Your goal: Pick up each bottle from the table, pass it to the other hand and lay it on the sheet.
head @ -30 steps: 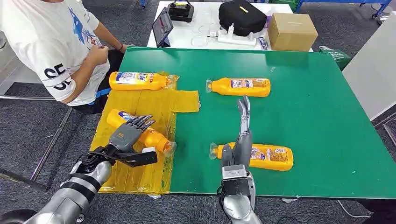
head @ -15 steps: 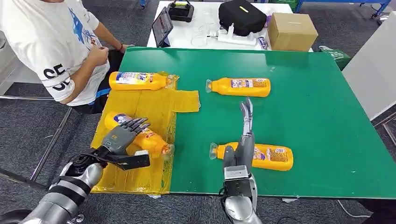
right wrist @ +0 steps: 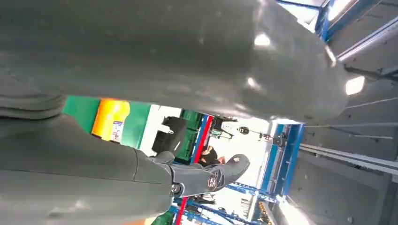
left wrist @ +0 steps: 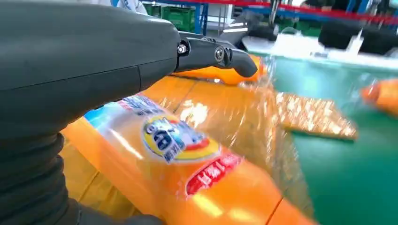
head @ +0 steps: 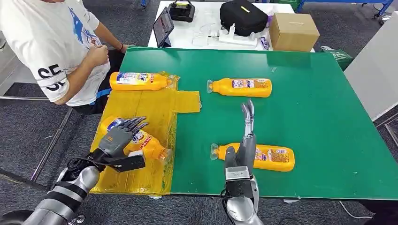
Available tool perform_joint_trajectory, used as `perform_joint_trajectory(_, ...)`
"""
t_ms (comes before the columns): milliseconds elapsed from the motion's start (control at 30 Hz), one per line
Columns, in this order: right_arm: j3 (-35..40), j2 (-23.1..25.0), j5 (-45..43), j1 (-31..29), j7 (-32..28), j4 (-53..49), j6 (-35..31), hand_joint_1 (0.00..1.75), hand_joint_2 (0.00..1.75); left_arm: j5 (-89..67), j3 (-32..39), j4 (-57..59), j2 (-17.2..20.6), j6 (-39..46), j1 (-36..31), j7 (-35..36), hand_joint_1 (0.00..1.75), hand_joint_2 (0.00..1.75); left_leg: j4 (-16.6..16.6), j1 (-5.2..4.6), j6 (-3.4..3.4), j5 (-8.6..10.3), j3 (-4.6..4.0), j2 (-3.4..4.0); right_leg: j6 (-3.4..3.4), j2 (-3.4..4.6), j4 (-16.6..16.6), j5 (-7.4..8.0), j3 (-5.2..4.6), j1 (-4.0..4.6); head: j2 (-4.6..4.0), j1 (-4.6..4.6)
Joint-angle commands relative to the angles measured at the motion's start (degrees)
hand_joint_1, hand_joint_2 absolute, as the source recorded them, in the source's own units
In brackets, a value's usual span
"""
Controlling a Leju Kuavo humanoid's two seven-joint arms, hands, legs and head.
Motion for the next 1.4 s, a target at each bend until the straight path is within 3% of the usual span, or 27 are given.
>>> perform_joint_trajectory(33,-0.36,-0.36,-0.32,-1.16,-0.09,3.63,-0.67,0.0,0.0,5.49,8.56,-8.5,0.62,-1.83,4.68,-1.01,0.0,1.75,-0.01,0.08,-0.04,-0.12,0.22,0.19,-0.09,0.11,-0.07,-0.04,0.19,0.1,0.0,0.02)
perform_joint_trajectory(133,-0.57,-0.52,-0.61,-1.02,-0.05,3.71,-0.66,0.0,0.0,7.81,10.2,-11.13,2.62,-5.17,6.49,-1.94,0.0,1.75,0.0,0.09,-0.06,-0.16,0.26,0.26,-0.11,0.18,-0.05,-0.06,0.21,0.11,0.0,0.0)
perform_joint_trajectory(400,-0.62,-0.52,-0.65,-1.05,-0.06,3.7,-0.64,0.0,0.0,7.86,10.33,-11.32,2.43,-5.17,6.64,-1.95,0.0,1.75,-0.01,0.1,-0.05,-0.1,0.22,0.07,-0.11,0.0,-0.07,-0.06,0.21,0.11,0.0,0.02)
perform_joint_trajectory(600,-1.29,-0.57,-0.89,-1.0,-0.35,4.35,-0.59,0.0,0.0,12.06,11.95,-14.74,4.84,-11.3,8.76,-2.63,0.0,1.75,-0.03,0.06,-0.04,-0.06,0.1,0.1,-0.08,0.06,-0.06,-0.02,0.09,0.07,0.0,0.02)
perform_joint_trajectory(700,-1.27,-0.24,-0.8,-1.09,-0.63,5.14,-0.29,0.0,0.0,18.63,16.12,-16.77,-0.26,-11.99,9.43,-4.53,0.0,1.75,-0.04,0.04,-0.04,-0.05,0.1,0.06,-0.07,0.01,-0.05,-0.04,0.07,0.05,0.0,0.02)
perform_joint_trajectory(767,-0.38,0.0,-0.9,-1.71,-0.61,5.84,0.48,0.0,0.0,21.31,16.88,-19.85,-5.16,-8.97,10.42,-10.67,0.0,1.75,-0.03,0.07,-0.02,-0.06,0.13,-0.06,-0.08,-0.12,-0.08,-0.07,0.15,0.08,0.0,0.02)
perform_joint_trajectory(1000,-1.02,-1.95,5.03,-1.0,2.69,3.05,-2.27,0.0,0.0,36.59,12.63,-24.81,-20.98,-7.44,17.22,-11.87,0.0,1.75,-0.05,0.01,0.04,-0.11,0.26,-0.11,-0.03,-0.18,-0.18,-0.1,0.37,0.02,0.0,0.0)
perform_joint_trajectory(1033,-2.11,-2.53,6.25,-0.37,3.12,1.98,-2.83,0.0,1.75,39.69,11.08,-24.82,-21.75,-8.67,18.23,-11.54,0.0,1.75,-0.07,-0.06,0.05,-0.09,0.22,-0.14,-0.02,-0.2,-0.18,-0.1,0.32,-0.04,0.0,0.02)
perform_joint_trajectory(1167,-7.15,-4.97,12.19,1.85,5.63,-1.43,-3.38,0.0,1.75,46.71,6.55,-23.83,-23.46,-10.03,20.78,-10.97,0.0,1.75,-0.07,-0.11,0.06,-0.08,0.11,-0.22,-0.01,-0.26,-0.2,-0.09,0.22,-0.08,0.0,0.02)
perform_joint_trajectory(1333,-10.43,-6.75,16.51,3.57,7.88,-2.83,-2.99,0.0,1.75,51.34,6.82,-23.99,-23.75,-10.66,21.62,-10.66,0.0,1.75,-0.04,-0.07,0.05,-0.18,0.21,-0.21,-0.06,-0.27,-0.21,-0.15,0.32,-0.03,0.0,0.0)
perform_joint_trajectory(1400,-10.86,-9.24,20.95,3.91,13.67,-2.09,1.33,0.0,1.75,51.36,7.86,-24.02,-23.85,-10.04,22.24,-10.27,0.0,1.75,0.01,0.03,0.02,-0.36,0.5,-0.17,-0.16,-0.3,-0.24,-0.27,0.65,0.1,0.0,0.0)
